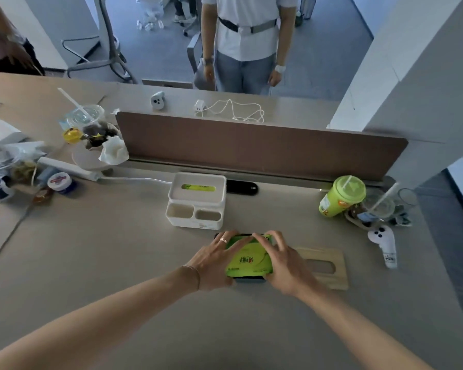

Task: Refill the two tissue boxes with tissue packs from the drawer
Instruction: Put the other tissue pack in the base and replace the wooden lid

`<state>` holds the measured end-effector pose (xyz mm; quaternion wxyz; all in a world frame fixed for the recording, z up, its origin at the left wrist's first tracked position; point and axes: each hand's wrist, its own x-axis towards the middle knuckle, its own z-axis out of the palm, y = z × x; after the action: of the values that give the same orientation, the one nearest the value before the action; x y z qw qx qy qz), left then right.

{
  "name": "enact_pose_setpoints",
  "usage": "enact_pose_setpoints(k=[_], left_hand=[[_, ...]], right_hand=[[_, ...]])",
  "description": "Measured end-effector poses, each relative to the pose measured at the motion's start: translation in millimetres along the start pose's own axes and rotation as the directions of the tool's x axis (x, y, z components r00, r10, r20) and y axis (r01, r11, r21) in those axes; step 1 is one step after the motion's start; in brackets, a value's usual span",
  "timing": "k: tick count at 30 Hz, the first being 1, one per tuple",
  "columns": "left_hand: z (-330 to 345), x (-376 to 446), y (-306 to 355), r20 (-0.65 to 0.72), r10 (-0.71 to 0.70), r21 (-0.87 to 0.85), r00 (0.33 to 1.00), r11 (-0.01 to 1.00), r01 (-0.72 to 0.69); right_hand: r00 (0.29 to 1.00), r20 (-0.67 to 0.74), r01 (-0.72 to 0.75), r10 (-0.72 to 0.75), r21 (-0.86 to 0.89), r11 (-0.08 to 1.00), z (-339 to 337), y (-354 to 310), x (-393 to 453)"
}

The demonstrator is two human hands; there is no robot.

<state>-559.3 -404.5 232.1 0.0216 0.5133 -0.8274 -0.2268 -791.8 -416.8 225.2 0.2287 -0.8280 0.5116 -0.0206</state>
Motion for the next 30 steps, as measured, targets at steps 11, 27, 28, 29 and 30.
enact_pose_setpoints(k=[11, 27, 28, 29, 30], left_hand=[[30, 3, -15, 0.165, -0.056, 0.154, 0.985, 0.988, 0.031], [23, 35, 36, 0.262, -0.079, 0.334, 0.962, 0.943, -0.014], [22, 41, 46, 0.215, -0.047, 0.302, 0.975, 0.953, -0.021], [22, 49, 55, 0.182, -0.018, 0.267, 0.983, 0.963, -0.032], [25, 57, 64, 0.163, 0.002, 0.235, 0.987, 0.971, -0.041]], right_hand=[[0.987, 0.161, -0.009, 0.028, -0.118, 0.993, 23, -2, 15], [0.992, -0.12, -0.011, 0.025, 0.122, 0.992, 15, 28, 5], [0.983, -0.161, -0.064, 0.089, 0.154, 0.986, 11, 38, -1], [0.971, -0.174, -0.131, 0.164, 0.186, 0.974, 9, 50, -7], [0.954, -0.17, -0.211, 0.248, 0.213, 0.954, 8, 63, -13]])
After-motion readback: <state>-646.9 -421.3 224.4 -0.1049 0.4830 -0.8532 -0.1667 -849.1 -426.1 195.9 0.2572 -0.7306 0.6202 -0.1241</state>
